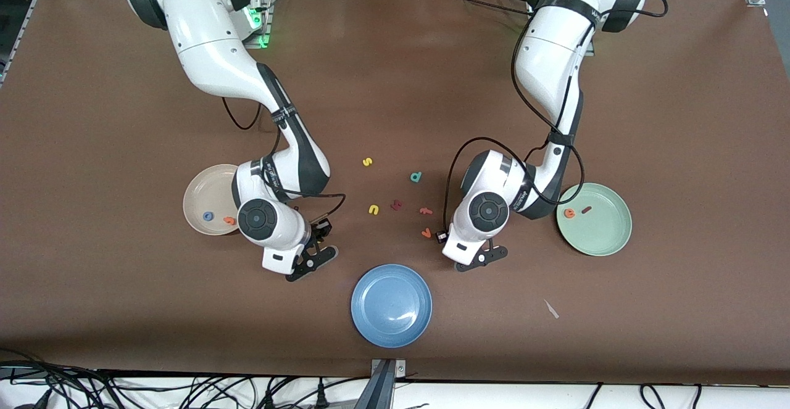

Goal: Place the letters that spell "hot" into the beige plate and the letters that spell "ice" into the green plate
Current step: 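Lift yellow h with the right gripper while the left gripper grasps cyan c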

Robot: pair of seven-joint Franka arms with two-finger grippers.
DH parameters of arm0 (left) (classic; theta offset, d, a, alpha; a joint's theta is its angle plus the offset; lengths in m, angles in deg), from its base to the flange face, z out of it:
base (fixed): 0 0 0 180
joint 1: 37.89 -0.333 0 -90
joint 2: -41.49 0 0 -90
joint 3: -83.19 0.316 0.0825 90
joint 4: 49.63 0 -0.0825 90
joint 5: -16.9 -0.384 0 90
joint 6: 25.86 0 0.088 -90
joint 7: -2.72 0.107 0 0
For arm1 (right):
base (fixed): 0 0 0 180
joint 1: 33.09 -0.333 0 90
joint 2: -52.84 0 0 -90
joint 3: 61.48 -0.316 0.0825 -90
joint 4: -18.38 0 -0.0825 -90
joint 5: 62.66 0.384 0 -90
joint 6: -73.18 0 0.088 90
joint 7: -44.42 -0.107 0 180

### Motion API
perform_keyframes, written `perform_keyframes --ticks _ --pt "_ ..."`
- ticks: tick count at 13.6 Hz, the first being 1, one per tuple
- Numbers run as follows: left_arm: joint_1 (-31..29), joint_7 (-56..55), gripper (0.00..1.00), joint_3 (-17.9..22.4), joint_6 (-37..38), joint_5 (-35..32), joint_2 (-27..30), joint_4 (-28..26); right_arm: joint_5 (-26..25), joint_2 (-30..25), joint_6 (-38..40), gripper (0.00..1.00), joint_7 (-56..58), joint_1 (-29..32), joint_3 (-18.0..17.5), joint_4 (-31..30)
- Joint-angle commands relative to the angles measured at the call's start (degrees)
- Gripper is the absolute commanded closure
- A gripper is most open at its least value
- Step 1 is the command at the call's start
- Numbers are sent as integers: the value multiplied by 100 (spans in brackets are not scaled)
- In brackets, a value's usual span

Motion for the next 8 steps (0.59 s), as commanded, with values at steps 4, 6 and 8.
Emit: perform_keyframes --ticks 4,6,8 --pt "18 41 97 48 329 100 -34 203 -203 -684 1183 88 -889 -14 498 -326" --pt "-96 128 97 83 672 135 236 221 -597 -1325 1114 88 -855 -14 579 -1115" --pt "-210 802 97 92 874 135 606 133 -862 -1818 633 88 -758 -5 605 -1941"
